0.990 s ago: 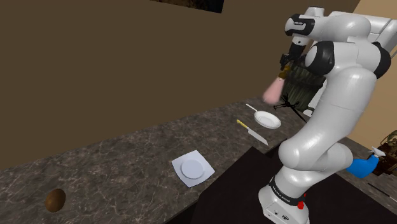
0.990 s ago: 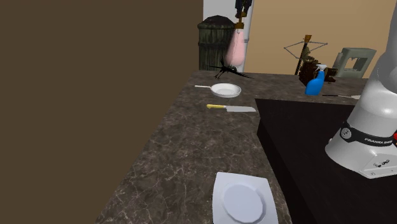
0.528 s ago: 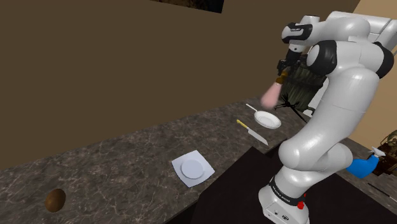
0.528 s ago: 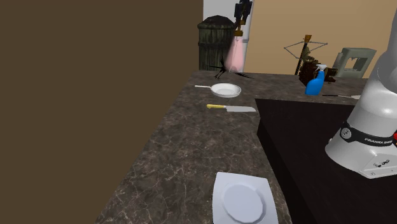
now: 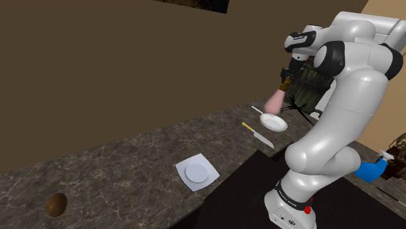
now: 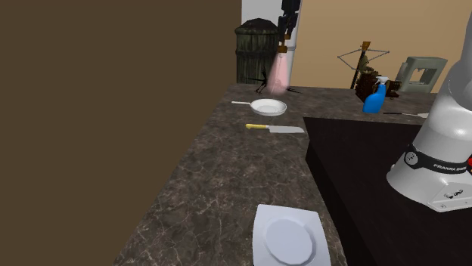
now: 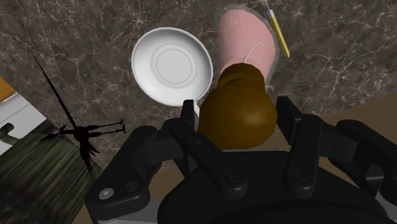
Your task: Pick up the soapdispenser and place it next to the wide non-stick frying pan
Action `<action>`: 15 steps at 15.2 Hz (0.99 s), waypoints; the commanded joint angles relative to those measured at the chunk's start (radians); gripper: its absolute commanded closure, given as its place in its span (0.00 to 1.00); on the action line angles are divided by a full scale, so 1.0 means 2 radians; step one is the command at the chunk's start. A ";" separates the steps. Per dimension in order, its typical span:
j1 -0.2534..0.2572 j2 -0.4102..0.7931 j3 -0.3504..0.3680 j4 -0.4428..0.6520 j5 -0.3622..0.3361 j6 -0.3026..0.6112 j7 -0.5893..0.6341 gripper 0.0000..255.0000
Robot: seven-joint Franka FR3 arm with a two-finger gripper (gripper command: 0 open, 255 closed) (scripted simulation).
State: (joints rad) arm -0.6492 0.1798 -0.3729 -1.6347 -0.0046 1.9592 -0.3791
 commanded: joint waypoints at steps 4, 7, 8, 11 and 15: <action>0.000 0.003 0.000 -0.031 0.001 0.034 0.000 1.00; 0.000 0.005 0.001 -0.047 0.002 0.053 0.000 1.00; 0.000 0.007 0.001 -0.052 0.002 0.059 0.001 1.00; 0.000 0.011 0.001 -0.068 0.004 0.078 0.000 1.00; -0.001 0.018 0.002 -0.086 0.007 0.103 0.000 1.00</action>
State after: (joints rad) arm -0.6508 0.2097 -0.3696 -1.7989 0.0060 2.1513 -0.3790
